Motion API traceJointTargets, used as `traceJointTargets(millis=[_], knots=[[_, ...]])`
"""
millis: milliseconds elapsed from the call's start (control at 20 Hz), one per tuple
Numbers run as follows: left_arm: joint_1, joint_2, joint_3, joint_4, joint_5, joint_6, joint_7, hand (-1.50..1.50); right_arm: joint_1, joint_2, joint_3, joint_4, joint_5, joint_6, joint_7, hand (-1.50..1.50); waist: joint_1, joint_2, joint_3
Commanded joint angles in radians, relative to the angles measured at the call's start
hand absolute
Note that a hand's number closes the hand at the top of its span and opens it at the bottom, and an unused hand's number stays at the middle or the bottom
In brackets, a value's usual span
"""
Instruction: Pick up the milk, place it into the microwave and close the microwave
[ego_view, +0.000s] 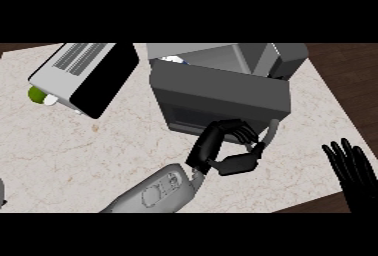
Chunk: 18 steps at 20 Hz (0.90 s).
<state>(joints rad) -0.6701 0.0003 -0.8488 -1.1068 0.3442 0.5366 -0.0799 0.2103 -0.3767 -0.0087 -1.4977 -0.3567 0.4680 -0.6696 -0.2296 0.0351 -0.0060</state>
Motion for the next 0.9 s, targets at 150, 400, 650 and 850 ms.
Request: traceJointTargets(millis=[150, 400, 650, 850], knots=[[-0.123, 0.0, 0.102, 0.119, 0.099, 0.072, -0.074, 1.5, 0.014, -0.03, 0.021, -0.084, -0.065, 0.076, 0.016, -1.5, -0.048, 0.019, 0.0], [-0.168, 0.0, 0.155, 0.155, 0.193, 0.067, -0.129, 1.5, 0.013, -0.057, 0.043, -0.142, -0.096, 0.093, 0.063, -1.5, -0.08, 0.032, -0.002], [-0.225, 0.0, 0.191, 0.234, 0.241, 0.054, -0.174, 1.5, 0.015, -0.078, 0.025, -0.166, -0.144, 0.091, 0.094, -1.5, -0.106, 0.044, 0.0], [-0.226, 0.0, 0.194, 0.259, 0.272, 0.051, -0.221, 1.5, 0.026, -0.075, 0.026, -0.195, -0.179, 0.097, 0.101, -1.5, -0.121, 0.046, 0.002]])
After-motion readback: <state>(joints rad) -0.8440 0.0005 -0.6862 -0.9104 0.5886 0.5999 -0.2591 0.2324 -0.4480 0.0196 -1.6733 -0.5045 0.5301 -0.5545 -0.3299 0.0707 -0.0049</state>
